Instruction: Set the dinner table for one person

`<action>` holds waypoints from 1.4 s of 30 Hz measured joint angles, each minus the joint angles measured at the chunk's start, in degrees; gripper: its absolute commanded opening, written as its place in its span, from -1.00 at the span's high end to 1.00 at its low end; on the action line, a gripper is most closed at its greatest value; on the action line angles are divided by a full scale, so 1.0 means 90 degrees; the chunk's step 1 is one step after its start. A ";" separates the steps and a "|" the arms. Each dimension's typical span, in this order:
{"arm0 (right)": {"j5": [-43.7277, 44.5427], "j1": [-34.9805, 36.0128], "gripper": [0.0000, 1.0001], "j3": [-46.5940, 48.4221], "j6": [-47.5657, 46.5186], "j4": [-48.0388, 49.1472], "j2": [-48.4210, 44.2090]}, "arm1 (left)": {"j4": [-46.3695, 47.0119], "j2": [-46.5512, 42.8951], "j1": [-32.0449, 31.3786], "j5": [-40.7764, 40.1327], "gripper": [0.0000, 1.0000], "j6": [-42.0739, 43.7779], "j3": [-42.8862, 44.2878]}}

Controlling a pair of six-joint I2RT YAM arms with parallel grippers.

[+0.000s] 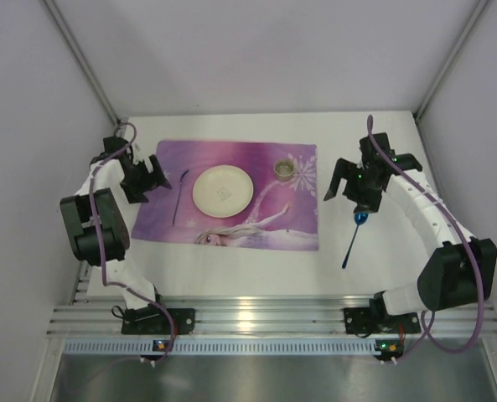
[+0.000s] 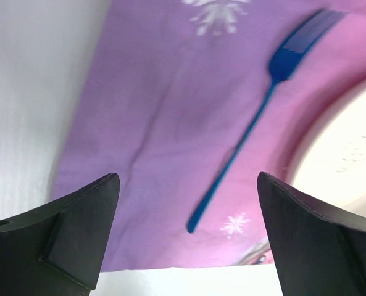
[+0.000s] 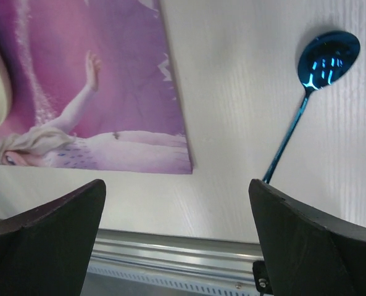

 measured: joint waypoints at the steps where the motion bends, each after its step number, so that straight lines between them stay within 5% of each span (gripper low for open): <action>1: 0.0070 -0.0032 -1.00 -0.0172 0.0000 -0.0010 0.0000 | 0.0000 -0.0107 -0.0032 0.0075 -0.96 -0.0046 0.0000; 7: 0.0537 -0.0078 -0.86 -0.0947 0.0024 -0.0017 -0.0002 | -0.0049 -0.0797 -0.0155 0.0177 -0.96 -0.0250 -0.0148; 22: 0.1515 -0.0447 -0.03 -0.2008 0.0517 0.0580 0.0427 | -0.0663 -0.3568 -0.0253 0.0270 -0.96 -0.0690 -0.1829; 30: 0.1766 -0.0481 0.61 -0.1804 0.0444 0.1107 0.1566 | -0.0746 -0.4104 -0.0272 0.0231 -0.96 -0.0719 -0.2594; 34: 0.1855 -0.0488 0.75 -0.1651 0.0396 0.1105 0.1749 | -0.0772 -0.4189 -0.0272 0.0262 -0.96 -0.0721 -0.2654; 35: 0.1875 -0.0488 0.97 -0.1651 0.0398 0.1105 0.1749 | -0.0770 -0.4223 -0.0272 0.0279 -0.96 -0.0721 -0.2657; 42: 0.1977 -0.0459 1.00 -0.1668 0.0325 0.1105 0.1719 | -0.0760 -0.4376 -0.0274 0.0379 -0.96 -0.0721 -0.2710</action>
